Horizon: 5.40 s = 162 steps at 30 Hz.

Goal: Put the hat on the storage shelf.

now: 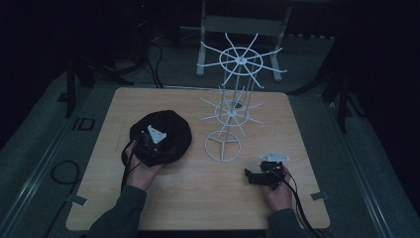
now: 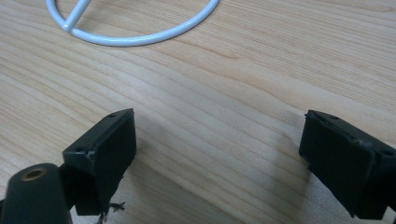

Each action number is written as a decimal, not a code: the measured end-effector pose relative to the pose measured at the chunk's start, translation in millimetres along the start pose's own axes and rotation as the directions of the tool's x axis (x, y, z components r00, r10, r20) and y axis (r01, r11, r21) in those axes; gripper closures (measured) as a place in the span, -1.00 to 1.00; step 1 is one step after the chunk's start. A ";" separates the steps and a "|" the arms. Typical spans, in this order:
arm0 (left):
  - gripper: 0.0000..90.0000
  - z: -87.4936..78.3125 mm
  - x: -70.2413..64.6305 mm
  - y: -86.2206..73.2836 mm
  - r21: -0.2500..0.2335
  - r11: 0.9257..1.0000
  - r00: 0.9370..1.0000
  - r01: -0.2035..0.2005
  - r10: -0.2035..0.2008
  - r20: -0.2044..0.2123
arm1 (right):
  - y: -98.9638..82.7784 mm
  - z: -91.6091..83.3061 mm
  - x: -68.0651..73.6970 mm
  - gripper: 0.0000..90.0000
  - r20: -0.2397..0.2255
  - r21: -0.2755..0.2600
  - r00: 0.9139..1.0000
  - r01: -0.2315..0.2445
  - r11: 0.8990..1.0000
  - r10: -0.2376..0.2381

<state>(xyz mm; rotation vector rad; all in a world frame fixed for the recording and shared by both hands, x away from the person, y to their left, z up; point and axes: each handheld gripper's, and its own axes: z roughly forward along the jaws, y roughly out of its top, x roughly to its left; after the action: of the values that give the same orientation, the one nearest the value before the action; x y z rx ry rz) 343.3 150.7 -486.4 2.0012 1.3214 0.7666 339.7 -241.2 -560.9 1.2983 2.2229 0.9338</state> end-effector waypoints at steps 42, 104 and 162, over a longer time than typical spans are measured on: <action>0.85 9.6 39.6 15.9 0.029 0.984 0.982 0.178 -0.176 -0.061 | 0.0 0.0 0.0 -0.76 0.000 0.000 1.000 0.000 1.000 0.000; 0.85 -74.2 83.7 80.9 -0.238 0.940 0.962 0.245 -0.204 0.184 | 0.1 0.1 0.1 -0.76 0.000 -0.002 1.000 -0.001 1.000 0.001; 0.85 -95.5 101.9 111.3 -0.322 0.886 0.892 0.333 -0.185 0.414 | 0.1 0.0 0.0 -0.76 0.001 -0.001 1.000 0.000 1.000 0.000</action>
<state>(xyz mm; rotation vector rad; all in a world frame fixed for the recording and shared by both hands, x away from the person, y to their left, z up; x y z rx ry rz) 370.4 227.8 -327.5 1.5161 1.0864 0.4434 339.8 -241.1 -560.9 1.2980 2.2214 0.9340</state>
